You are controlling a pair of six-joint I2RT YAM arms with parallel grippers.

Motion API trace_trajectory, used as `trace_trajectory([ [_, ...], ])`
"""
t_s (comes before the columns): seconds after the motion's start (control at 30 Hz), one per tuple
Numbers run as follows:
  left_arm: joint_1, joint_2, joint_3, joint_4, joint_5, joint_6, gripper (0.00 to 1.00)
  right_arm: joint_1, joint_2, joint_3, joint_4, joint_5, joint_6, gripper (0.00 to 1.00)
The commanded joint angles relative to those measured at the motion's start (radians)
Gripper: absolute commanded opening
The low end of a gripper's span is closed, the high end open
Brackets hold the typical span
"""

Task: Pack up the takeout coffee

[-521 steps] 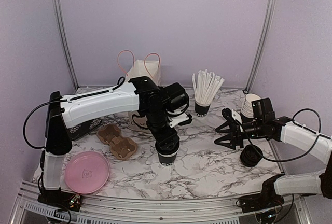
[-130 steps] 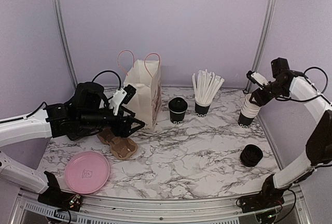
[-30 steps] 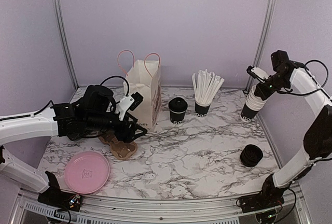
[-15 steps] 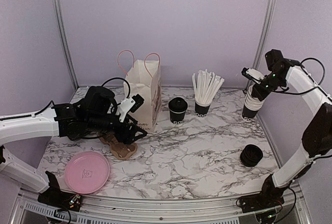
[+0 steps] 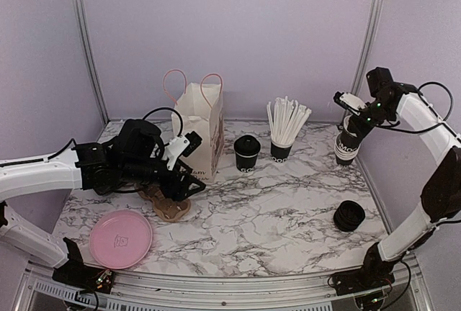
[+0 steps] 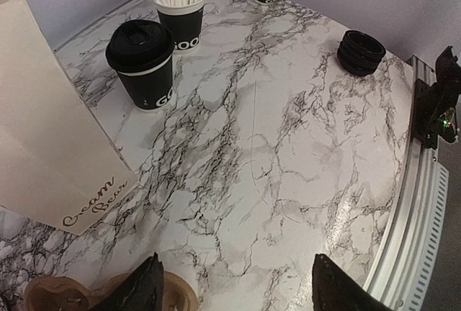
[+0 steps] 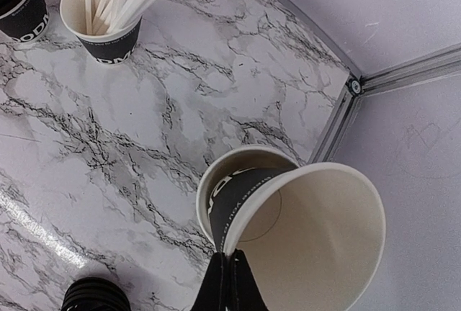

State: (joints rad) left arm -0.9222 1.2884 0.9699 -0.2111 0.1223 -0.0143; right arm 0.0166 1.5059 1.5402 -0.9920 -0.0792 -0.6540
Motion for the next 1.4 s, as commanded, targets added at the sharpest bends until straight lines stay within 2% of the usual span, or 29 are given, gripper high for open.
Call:
trace_trajectory([
  [0.0, -0.007, 0.005, 0.027, -0.021, -0.012, 0.010, 0.71, 0.009, -0.007, 0.040, 0.046, 0.033, 0.005, 0.00],
  [0.27, -0.013, 0.011, 0.027, -0.025, -0.020, 0.010, 0.71, 0.016, -0.052, 0.060, 0.015, 0.029, 0.016, 0.00],
  [0.5, -0.015, 0.034, 0.032, -0.031, -0.010, 0.010, 0.71, 0.007, -0.044, -0.012, 0.107, 0.158, -0.015, 0.00],
  [1.07, -0.018, 0.069, 0.041, -0.050, -0.012, 0.048, 0.72, 0.003, 0.060, 0.044, 0.220, 0.180, -0.032, 0.00],
  [1.37, -0.018, 0.086, 0.048, -0.062, -0.007, 0.057, 0.72, 0.011, -0.043, 0.092, 0.177, 0.126, 0.007, 0.00],
])
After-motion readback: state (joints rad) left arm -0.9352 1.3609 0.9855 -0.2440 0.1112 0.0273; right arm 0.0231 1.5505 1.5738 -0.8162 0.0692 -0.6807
